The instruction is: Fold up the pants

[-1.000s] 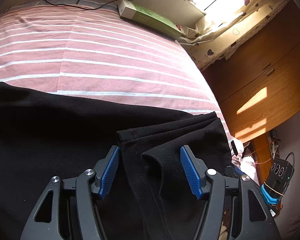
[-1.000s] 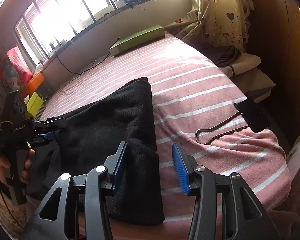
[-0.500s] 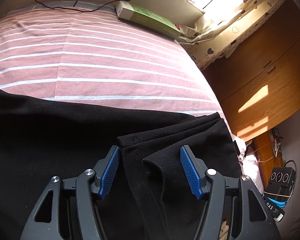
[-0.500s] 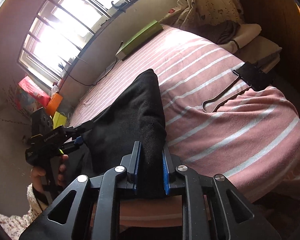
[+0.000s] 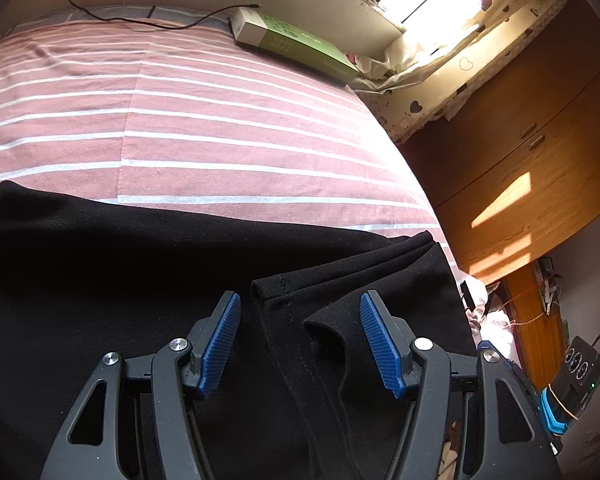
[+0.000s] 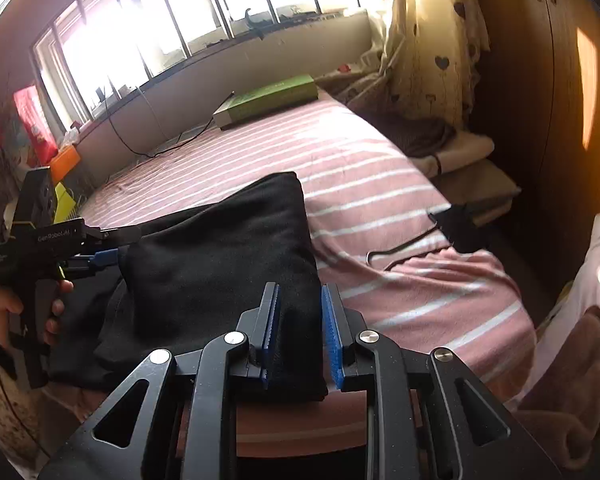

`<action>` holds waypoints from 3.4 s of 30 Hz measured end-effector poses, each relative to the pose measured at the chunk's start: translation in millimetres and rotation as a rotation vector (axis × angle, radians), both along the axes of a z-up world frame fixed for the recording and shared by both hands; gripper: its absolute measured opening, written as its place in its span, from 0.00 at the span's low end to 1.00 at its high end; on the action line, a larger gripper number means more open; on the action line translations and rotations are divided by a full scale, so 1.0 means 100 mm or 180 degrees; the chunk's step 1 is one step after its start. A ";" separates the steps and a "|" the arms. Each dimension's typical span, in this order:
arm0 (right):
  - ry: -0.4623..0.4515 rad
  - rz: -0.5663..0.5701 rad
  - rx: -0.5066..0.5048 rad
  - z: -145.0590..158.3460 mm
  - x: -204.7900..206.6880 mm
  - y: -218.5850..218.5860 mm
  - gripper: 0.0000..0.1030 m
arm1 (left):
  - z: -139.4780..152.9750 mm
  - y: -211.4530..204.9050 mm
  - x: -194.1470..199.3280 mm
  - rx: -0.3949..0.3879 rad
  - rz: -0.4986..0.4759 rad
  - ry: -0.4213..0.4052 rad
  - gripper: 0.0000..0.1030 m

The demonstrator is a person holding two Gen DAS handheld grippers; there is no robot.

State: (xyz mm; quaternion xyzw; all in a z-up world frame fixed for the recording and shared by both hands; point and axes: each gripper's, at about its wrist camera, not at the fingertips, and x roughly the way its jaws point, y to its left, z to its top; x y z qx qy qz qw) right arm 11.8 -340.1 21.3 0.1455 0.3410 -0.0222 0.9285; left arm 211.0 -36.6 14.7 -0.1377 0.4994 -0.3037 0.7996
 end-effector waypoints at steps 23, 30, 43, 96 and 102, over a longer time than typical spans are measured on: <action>0.0159 0.1651 -0.0931 -0.27 0.19 1.79 0.58 | -0.02 0.29 -0.18 -0.0085 -0.0073 0.0051 0.84; 0.0178 0.1466 -0.0729 -0.24 0.12 1.51 0.52 | -0.05 0.32 -0.19 -0.0125 -0.0121 0.0078 0.84; -0.0305 0.1153 0.0179 0.22 0.15 1.09 0.23 | -0.06 0.35 -0.18 -0.0170 -0.0164 0.0111 0.84; -0.0253 0.1100 -0.0693 0.13 0.02 1.80 0.06 | -0.12 0.27 -0.20 -0.0408 -0.0216 0.0696 0.84; -0.0230 0.1143 -0.1071 0.02 0.07 1.90 0.16 | -0.11 0.22 -0.24 -0.0420 -0.0273 0.0693 0.84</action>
